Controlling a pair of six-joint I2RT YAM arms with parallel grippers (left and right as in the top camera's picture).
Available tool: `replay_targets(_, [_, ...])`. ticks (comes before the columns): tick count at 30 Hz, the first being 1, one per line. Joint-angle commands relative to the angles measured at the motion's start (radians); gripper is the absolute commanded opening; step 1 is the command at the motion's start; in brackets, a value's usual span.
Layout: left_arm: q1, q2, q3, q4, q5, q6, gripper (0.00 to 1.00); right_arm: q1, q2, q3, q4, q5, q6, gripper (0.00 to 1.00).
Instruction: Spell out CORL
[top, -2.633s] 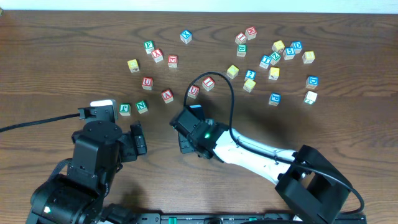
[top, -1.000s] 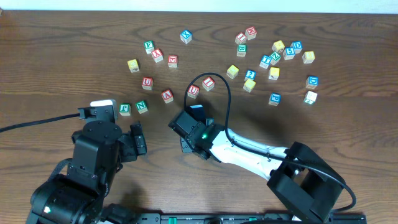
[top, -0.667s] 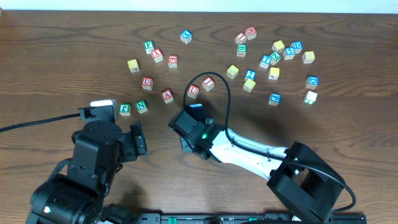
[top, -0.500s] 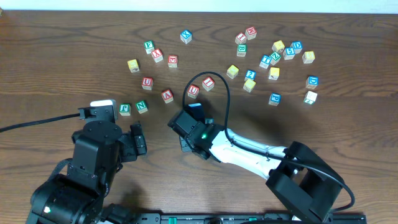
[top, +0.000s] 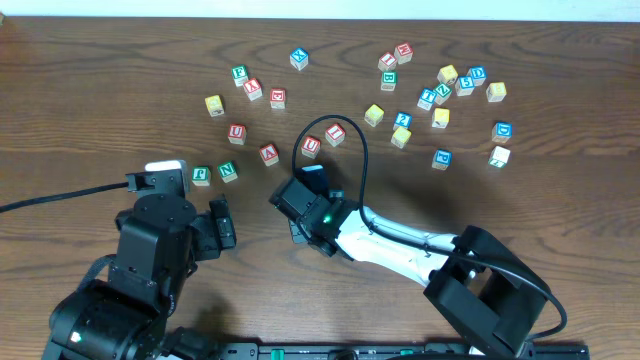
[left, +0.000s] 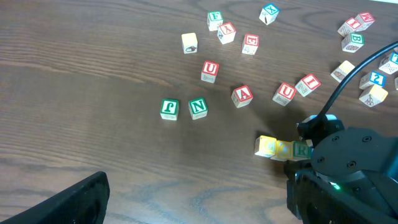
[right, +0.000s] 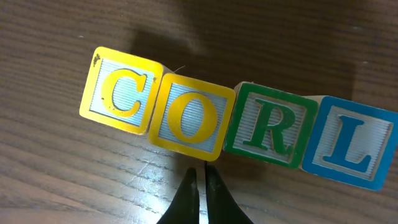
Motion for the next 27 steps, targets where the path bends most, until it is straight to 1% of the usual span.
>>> replay_targets(1, [0.003, -0.001, 0.010, -0.002, -0.013, 0.010, 0.93, -0.006, 0.009, 0.000, 0.007, 0.034, -0.013, 0.01])
replay_targets(15, [0.003, -0.001, 0.010, -0.002, -0.013, 0.010, 0.93, -0.006, 0.021, -0.001, 0.017, 0.041, -0.016, 0.01])
replay_targets(25, [0.003, -0.001, 0.010, -0.002, -0.013, 0.010, 0.93, -0.004, 0.008, 0.003, -0.013, -0.077, -0.016, 0.01])
replay_targets(27, [0.003, -0.001, 0.010, -0.002, -0.013, 0.010, 0.93, -0.003, -0.005, 0.003, -0.032, -0.083, 0.006, 0.01])
